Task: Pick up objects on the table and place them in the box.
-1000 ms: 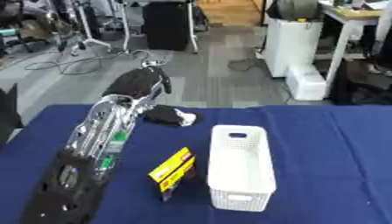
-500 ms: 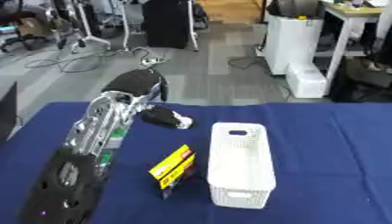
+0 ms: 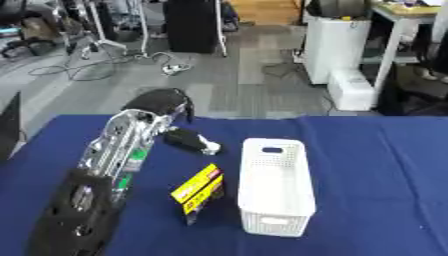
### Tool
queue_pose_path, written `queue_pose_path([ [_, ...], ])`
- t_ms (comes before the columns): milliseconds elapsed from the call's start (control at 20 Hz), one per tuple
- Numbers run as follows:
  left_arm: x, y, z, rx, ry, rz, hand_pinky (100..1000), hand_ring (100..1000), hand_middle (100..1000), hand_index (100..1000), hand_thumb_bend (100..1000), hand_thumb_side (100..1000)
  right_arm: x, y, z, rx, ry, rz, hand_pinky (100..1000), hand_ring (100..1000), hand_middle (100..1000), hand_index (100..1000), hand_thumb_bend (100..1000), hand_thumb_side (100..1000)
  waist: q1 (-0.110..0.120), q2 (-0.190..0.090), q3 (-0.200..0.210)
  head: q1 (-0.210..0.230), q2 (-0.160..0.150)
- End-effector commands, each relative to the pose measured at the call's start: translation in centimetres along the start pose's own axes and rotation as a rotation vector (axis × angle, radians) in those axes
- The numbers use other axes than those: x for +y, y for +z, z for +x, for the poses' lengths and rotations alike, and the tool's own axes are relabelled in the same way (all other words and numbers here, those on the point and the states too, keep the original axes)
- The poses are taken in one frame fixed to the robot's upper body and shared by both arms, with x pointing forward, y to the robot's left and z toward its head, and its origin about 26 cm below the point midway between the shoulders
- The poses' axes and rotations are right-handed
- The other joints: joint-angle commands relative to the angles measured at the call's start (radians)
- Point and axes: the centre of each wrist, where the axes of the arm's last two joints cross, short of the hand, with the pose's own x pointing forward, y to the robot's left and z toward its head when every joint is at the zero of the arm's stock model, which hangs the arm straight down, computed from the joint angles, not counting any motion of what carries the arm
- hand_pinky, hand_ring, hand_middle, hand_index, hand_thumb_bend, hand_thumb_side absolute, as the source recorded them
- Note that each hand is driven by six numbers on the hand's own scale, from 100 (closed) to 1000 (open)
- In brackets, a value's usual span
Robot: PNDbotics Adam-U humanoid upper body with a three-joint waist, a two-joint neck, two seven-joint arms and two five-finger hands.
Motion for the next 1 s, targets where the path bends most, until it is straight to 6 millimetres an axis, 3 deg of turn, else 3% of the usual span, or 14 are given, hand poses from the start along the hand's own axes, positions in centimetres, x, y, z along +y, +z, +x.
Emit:
queue_pose_path([
  [50, -0.4, -0.5, -0.2, 0.003, 0.033, -0.037, 545, 669, 776, 672, 731, 780, -0.2, -0.7, 0.7, -0.013, 0.021, 0.034, 249, 461, 540, 538, 100, 1000, -0.003, -0.005, 0.001, -0.001, -0.001],
  [400, -2.2, -1.6, -0.7, 0.017, 0.062, -0.120, 399, 594, 749, 627, 794, 788, -0.2, -0.7, 0.7, -0.013, 0.021, 0.037, 248, 462, 540, 538, 100, 1000, -0.003, -0.003, 0.002, -0.005, -0.002],
  [1000, -3.9, -2.2, -0.9, 0.024, 0.083, -0.184, 379, 570, 719, 608, 821, 782, -0.2, -0.8, 0.7, -0.016, 0.020, 0.041, 249, 462, 540, 538, 100, 1000, -0.003, 0.000, -0.001, -0.009, -0.012],
])
